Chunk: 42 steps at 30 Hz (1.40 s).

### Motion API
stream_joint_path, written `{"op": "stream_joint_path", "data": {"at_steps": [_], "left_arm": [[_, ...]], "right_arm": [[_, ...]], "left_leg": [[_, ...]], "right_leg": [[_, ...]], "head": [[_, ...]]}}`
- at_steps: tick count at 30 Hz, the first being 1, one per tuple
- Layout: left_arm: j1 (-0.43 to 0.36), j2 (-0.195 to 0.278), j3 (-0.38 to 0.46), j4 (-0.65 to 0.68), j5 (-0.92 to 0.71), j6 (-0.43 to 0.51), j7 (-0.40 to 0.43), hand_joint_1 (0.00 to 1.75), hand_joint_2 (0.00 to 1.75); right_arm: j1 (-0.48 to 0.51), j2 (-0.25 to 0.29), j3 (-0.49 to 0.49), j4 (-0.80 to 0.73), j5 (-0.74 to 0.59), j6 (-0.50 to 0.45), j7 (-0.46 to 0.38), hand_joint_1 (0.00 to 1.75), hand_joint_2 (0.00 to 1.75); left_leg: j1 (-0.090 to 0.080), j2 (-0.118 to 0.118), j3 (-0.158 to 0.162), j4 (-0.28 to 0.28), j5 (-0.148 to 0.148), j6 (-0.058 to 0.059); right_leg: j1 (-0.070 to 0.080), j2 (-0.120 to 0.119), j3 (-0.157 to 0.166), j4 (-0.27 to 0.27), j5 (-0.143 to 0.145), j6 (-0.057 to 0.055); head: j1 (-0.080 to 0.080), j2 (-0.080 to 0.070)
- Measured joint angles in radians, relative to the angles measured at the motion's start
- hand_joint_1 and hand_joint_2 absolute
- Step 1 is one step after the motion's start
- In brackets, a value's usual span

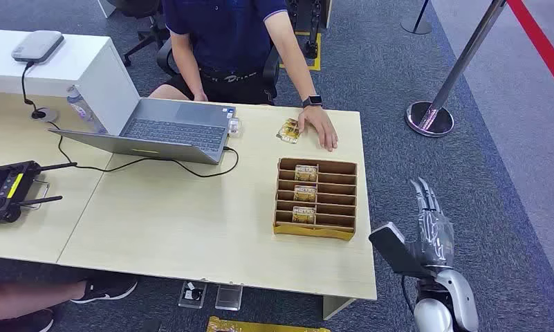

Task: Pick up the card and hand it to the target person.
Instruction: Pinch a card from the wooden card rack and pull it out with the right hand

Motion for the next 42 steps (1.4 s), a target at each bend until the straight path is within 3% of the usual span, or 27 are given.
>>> {"op": "stream_joint_path", "data": {"at_steps": [19, 24, 33, 36, 42], "left_arm": [[-0.009, -0.006, 0.0, 0.005, -0.039, 0.022, 0.036, 0.0, 0.0], [-0.011, -0.007, 0.0, 0.005, -0.04, 0.028, 0.041, 0.0, 0.0], [-0.011, -0.009, 0.0, 0.006, -0.037, 0.029, 0.045, 0.0, 0.0], [-0.011, -0.009, 0.0, 0.007, -0.037, 0.028, 0.045, 0.0, 0.0], [-0.012, -0.009, 0.0, 0.008, -0.037, 0.027, 0.045, 0.0, 0.0]], "right_arm": [[-0.183, 0.07, 0.44, 0.069, 0.23, 0.059, 0.397, 0.0, 1.75], [-0.242, 0.097, 0.491, 0.123, 0.264, 0.088, 0.509, 0.0, 1.75], [-0.288, 0.117, 0.514, 0.192, 0.261, 0.104, 0.567, 0.0, 1.75], [-0.3, 0.117, 0.514, 0.212, 0.259, 0.104, 0.575, 0.14, 1.75], [-0.324, 0.121, 0.514, 0.238, 0.259, 0.104, 0.579, 0.57, 1.75]], "left_leg": [[0.0, 0.0, 0.0, 0.0, 0.001, 0.0], [0.0, 0.0, 0.0, 0.0, 0.001, 0.0], [0.0, 0.0, 0.0, 0.0, 0.001, 0.0], [0.0, 0.0, 0.0, 0.0, 0.001, 0.0], [0.0, 0.0, 0.0, 0.0, 0.001, 0.0]], "right_leg": [[0.0, 0.0, 0.0, 0.001, 0.0, 0.0], [0.0, 0.0, 0.0, 0.001, 0.0, 0.0], [0.0, 0.0, 0.0, 0.001, 0.0, 0.0], [0.0, 0.0, 0.0, 0.001, 0.0, 0.0], [0.0, 0.0, -0.001, 0.001, 0.0, 0.0]], "head": [[0.0, 0.0], [0.0, 0.0], [0.0, 0.0], [0.001, 0.0], [0.0, 0.0]]}}
